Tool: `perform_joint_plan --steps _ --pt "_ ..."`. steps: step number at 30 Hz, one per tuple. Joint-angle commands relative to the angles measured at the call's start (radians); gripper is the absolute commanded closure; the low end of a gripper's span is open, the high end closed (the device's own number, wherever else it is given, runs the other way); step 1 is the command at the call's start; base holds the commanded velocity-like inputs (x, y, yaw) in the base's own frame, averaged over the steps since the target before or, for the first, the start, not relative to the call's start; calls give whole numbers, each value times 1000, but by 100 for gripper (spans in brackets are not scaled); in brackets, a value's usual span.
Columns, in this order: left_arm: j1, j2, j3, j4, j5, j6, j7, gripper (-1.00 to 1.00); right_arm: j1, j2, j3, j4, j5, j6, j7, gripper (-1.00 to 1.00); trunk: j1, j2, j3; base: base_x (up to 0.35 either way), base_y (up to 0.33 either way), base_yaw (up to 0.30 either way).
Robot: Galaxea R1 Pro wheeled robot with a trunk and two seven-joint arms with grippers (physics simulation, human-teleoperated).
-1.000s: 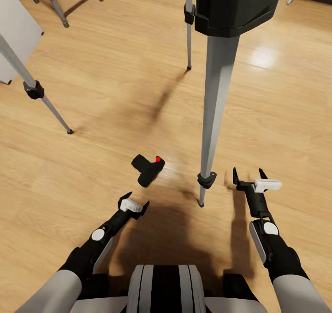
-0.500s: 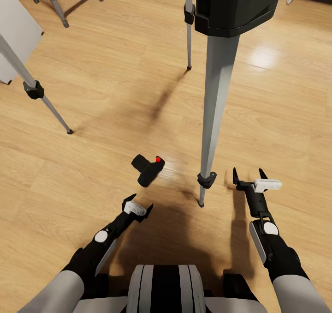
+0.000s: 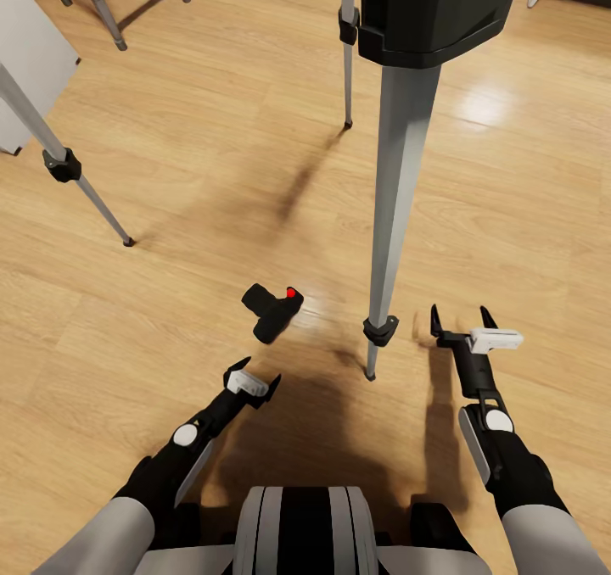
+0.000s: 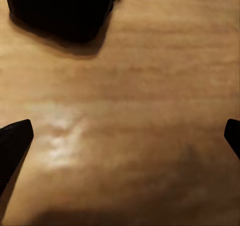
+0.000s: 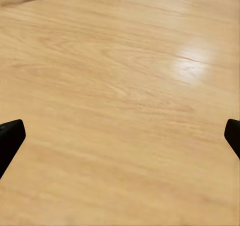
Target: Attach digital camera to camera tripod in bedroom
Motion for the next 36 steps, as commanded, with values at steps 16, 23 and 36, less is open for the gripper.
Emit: perform_joint_plan --steps 16,23,36 --pt "-1 13 81 -68 3 0 2 -100 -28 -73 -6 -13 -1 248 -4 -100 0 0 0 0 0 0" --pt "-1 31 155 -125 3 6 0 -100 -30 -83 -5 -22 -2 222 -4 -100 0 0 0 0 0 0" --pt "-1 43 180 -151 3 11 1 -100 -31 -84 0 -24 -2 146 -3 -100 0 0 0 0 0 0"
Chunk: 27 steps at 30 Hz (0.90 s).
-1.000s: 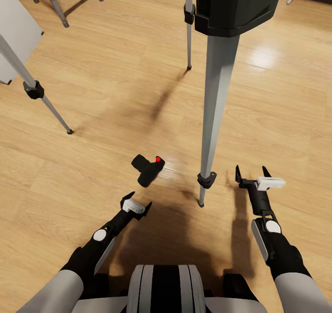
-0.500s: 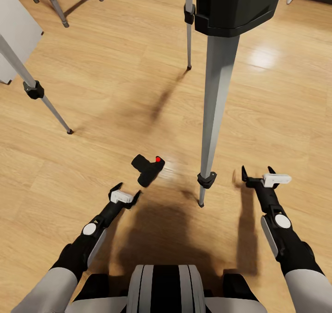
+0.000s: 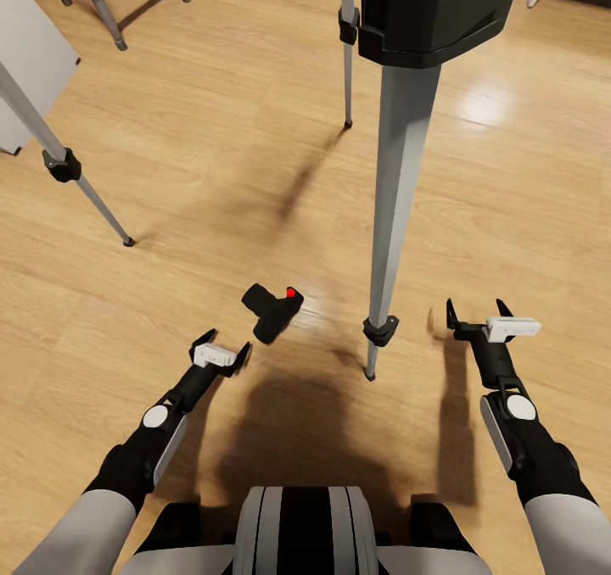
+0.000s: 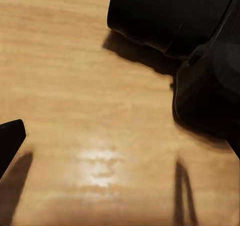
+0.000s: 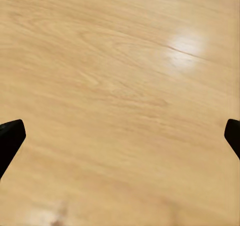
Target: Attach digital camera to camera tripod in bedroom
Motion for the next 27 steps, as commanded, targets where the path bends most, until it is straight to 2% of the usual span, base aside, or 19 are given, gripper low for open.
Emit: perform_joint_plan --steps 1,27 --pt "0 1 -1 0 0 -3 0 -100 0 0 -2 1 -2 -4 7 -100 0 0 0 0 0 0" --pt "0 -1 -1 7 0 -3 1 -100 0 3 -2 0 -2 -13 6 -100 0 0 0 0 0 0"
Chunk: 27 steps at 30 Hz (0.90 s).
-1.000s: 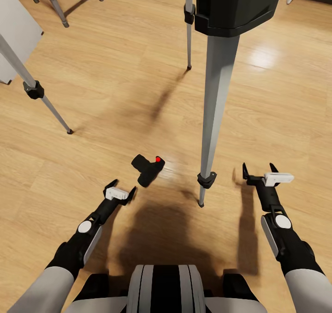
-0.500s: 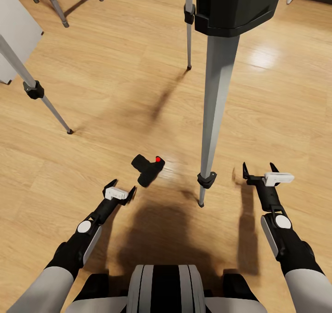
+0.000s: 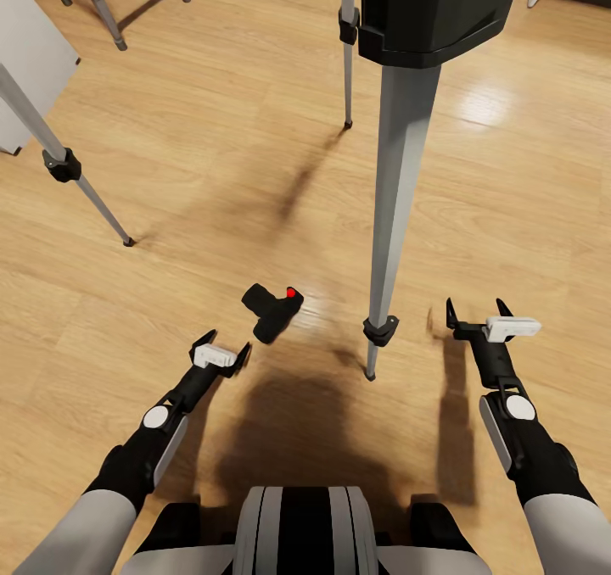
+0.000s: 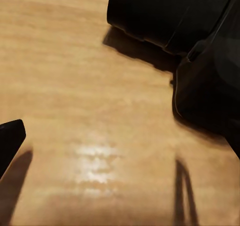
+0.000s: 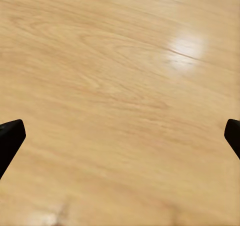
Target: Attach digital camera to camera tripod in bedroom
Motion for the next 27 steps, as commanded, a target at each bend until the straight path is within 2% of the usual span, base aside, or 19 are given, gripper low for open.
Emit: perform_joint_plan --steps 1,6,14,22,27 --pt "0 0 -2 0 0 -3 0 -100 0 0 -2 1 -2 -3 7 -100 0 0 0 0 0 0" --pt "0 -16 10 -2 2 -2 3 -100 0 0 -2 1 -2 -2 7 -100 0 0 0 0 0 0" --pt "0 -28 84 -4 1 52 0 -100 0 0 -1 1 -2 -1 7 -100 0 0 0 0 0 0" --pt "0 -36 100 -4 0 72 -6 -100 0 1 -1 1 -2 -1 7 -100 0 0 0 0 0 0" --pt "0 -37 103 -7 1 79 -32 -100 0 1 -1 1 -2 -2 7 -100 0 0 0 0 0 0"
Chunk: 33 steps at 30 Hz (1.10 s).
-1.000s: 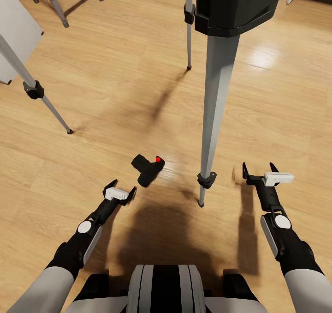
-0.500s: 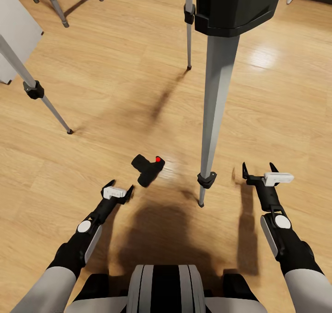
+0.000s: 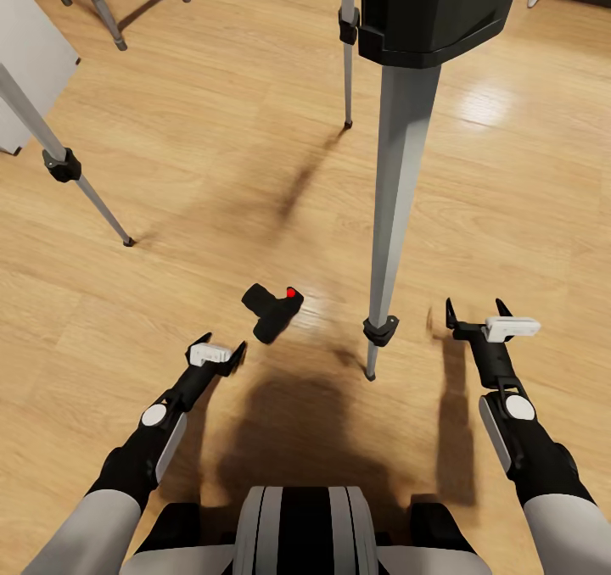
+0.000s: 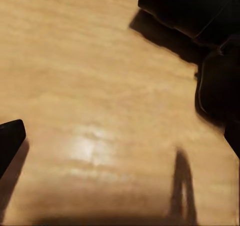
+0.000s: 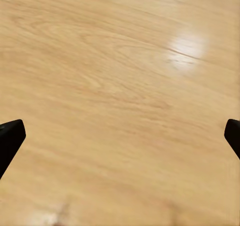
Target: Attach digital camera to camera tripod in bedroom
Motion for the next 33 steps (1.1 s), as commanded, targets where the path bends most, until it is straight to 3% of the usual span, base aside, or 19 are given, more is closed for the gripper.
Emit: perform_joint_plan --steps 1,13,33 --pt "0 -1 3 0 0 -1 -16 -100 0 1 -2 1 -2 -3 7 -100 0 0 0 0 0 0" --pt "0 -4 5 2 0 -18 -115 -100 0 0 -2 1 -2 -5 7 -100 0 0 0 0 0 0" --pt "0 -1 6 9 0 -28 -132 -100 0 0 -3 1 -2 -4 7 -100 0 0 0 0 0 0"
